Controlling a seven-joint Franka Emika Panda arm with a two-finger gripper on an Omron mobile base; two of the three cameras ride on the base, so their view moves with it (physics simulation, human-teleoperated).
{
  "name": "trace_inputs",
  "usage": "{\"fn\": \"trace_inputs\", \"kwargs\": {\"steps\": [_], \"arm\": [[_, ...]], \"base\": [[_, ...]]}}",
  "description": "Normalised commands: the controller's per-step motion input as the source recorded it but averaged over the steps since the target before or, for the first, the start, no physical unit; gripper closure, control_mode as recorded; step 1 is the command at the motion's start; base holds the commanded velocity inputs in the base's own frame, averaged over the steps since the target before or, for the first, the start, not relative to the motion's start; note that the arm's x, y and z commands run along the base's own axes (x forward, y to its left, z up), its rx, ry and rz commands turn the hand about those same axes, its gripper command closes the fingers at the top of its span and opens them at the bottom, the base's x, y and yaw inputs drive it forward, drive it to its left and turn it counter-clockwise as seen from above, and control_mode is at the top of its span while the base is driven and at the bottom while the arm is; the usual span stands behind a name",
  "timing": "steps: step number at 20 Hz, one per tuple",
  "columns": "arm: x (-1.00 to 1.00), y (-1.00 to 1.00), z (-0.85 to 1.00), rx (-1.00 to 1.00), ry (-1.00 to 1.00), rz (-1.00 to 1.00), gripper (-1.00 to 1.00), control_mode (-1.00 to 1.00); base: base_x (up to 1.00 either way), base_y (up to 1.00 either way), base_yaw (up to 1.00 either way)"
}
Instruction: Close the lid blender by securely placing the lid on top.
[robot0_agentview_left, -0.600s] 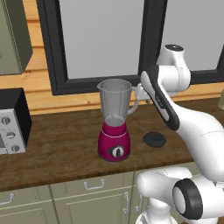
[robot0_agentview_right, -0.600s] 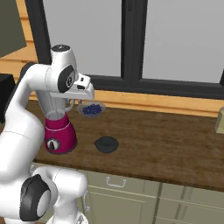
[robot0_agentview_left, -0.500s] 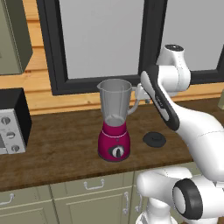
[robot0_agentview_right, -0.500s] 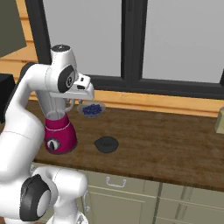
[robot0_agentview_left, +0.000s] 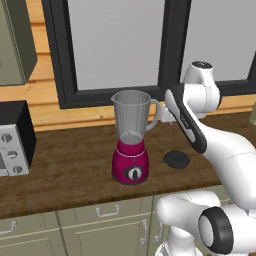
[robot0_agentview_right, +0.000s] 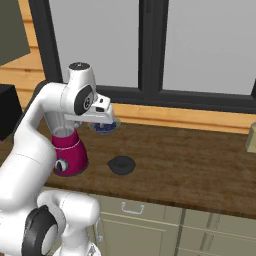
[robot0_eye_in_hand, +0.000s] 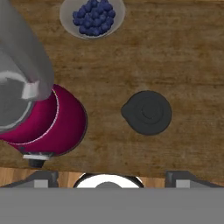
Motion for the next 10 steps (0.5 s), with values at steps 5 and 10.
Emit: {"fn": "trace_inputs", "kwargs": {"steps": [5, 10], "arm": [[0.0, -0.37, -0.4, 0.0, 0.02, -0.02, -1.0, -1.0], [0.0, -0.46, -0.48, 0.0, 0.03, 0.0, -1.0, -1.0]], "base": [[0.0, 0.0, 0.0], [0.0, 0.0, 0.0]]}}
